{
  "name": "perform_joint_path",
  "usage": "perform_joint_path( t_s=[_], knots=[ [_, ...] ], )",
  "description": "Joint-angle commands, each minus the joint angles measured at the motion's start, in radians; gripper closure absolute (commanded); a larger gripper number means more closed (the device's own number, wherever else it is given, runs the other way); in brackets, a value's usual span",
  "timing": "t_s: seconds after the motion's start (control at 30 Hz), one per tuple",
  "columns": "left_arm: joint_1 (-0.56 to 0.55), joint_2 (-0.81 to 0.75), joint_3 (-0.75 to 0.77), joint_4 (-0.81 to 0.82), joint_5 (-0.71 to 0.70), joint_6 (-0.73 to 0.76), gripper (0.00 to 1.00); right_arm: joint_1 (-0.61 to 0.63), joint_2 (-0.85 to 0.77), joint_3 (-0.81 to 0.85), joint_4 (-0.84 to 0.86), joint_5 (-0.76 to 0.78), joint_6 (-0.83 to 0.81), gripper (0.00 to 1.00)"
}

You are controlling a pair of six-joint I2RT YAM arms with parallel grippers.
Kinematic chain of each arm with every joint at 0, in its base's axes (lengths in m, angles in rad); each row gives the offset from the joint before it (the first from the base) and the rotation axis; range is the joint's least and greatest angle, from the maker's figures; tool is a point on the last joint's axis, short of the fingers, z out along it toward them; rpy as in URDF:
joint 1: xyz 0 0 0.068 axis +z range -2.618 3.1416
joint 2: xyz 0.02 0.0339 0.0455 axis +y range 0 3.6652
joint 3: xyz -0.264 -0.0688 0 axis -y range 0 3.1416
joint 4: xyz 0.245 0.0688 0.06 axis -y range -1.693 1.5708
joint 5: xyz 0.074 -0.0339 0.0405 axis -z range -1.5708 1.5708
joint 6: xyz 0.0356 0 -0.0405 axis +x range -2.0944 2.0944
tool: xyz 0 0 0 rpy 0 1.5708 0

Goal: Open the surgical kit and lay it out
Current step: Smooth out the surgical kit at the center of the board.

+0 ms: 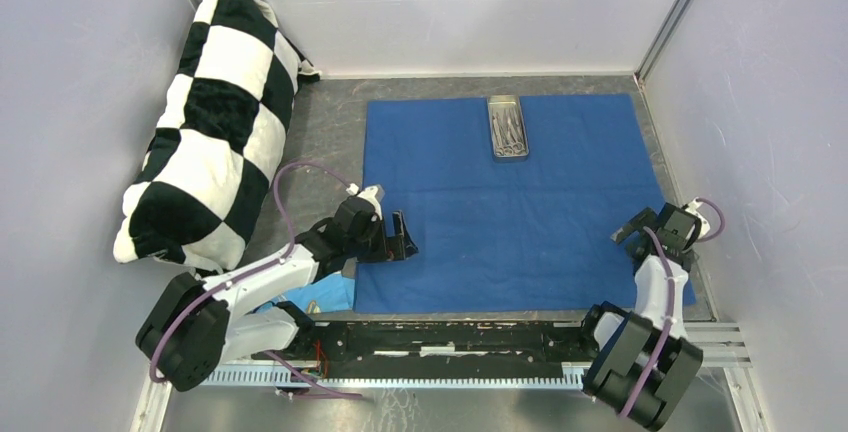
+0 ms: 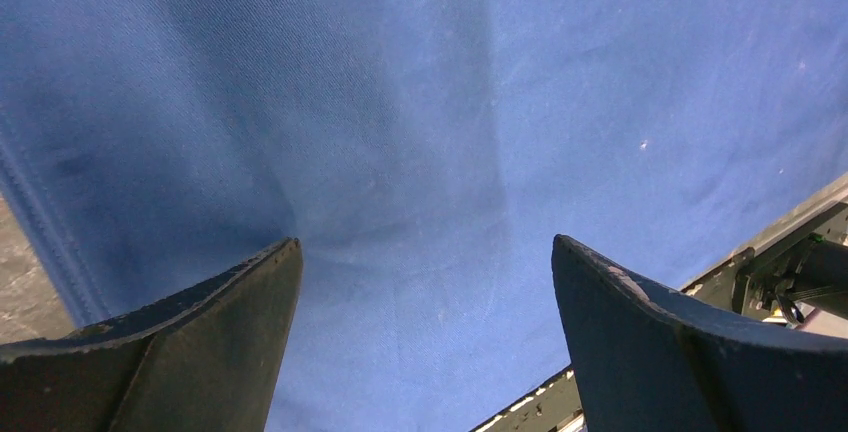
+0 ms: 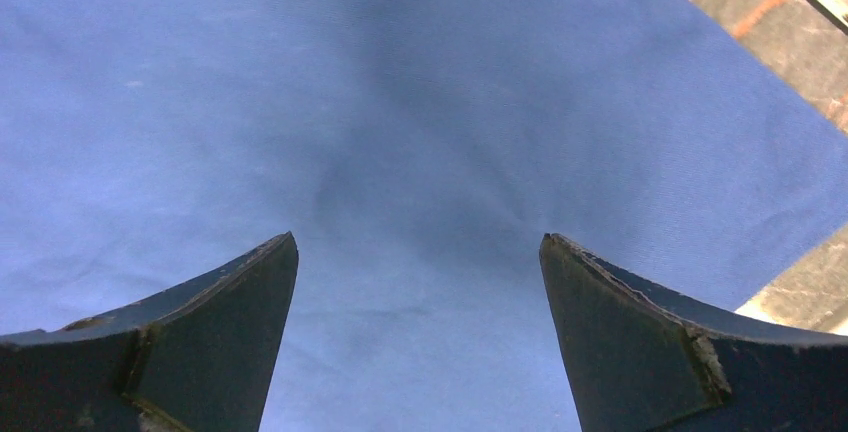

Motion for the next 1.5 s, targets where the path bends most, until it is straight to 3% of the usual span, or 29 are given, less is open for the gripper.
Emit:
perform_joint_path(
  t_s=[0.0, 0.17, 0.33, 0.5, 0.7, 0.87, 1.0, 1.13, 1.3, 1.47],
  knots=[
    [-0.003, -0.051, 0.063, -0.054, -0.039, 0.049, 0.00, 0.053, -0.094, 0.050, 0.011, -0.086, -0.026, 0.02],
    [-0.004, 0.055, 0.124, -0.006, 0.048, 0.039, 0.01, 0.172, -0.013, 0.091, 0.052, -0.120, -0.066, 0.02],
    [-0.003, 0.105, 0.118, -0.005, -0.002, 0.028, 0.01, 0.214, 0.081, 0.061, 0.043, -0.129, -0.099, 0.02],
    [-0.003, 0.051, 0.038, -0.022, -0.065, -0.013, 0.01, 0.170, 0.038, -0.032, 0.068, -0.094, -0.074, 0.02],
    [-0.003, -0.117, -0.077, -0.085, -0.164, -0.081, 0.01, 0.094, -0.074, -0.042, 0.013, 0.063, -0.021, 0.02],
    [-0.003, -0.188, 0.001, -0.095, -0.100, -0.025, 0.00, 0.110, -0.146, 0.032, 0.051, -0.142, -0.067, 0.02],
    [-0.002, -0.076, 0.127, -0.043, 0.049, -0.026, 0.00, 0.235, -0.151, 0.111, 0.105, -0.214, -0.162, 0.02],
    [-0.001, 0.088, 0.221, 0.062, 0.153, -0.043, 0.00, 0.423, -0.033, 0.169, 0.124, -0.298, -0.216, 0.02],
    [0.005, 0.242, 0.326, 0.176, 0.208, -0.068, 0.00, 0.615, 0.107, 0.203, 0.142, -0.305, -0.202, 0.02],
    [0.008, 0.327, 0.301, 0.154, 0.113, -0.052, 0.01, 0.649, 0.152, 0.206, 0.174, -0.309, -0.186, 0.02]
  ],
)
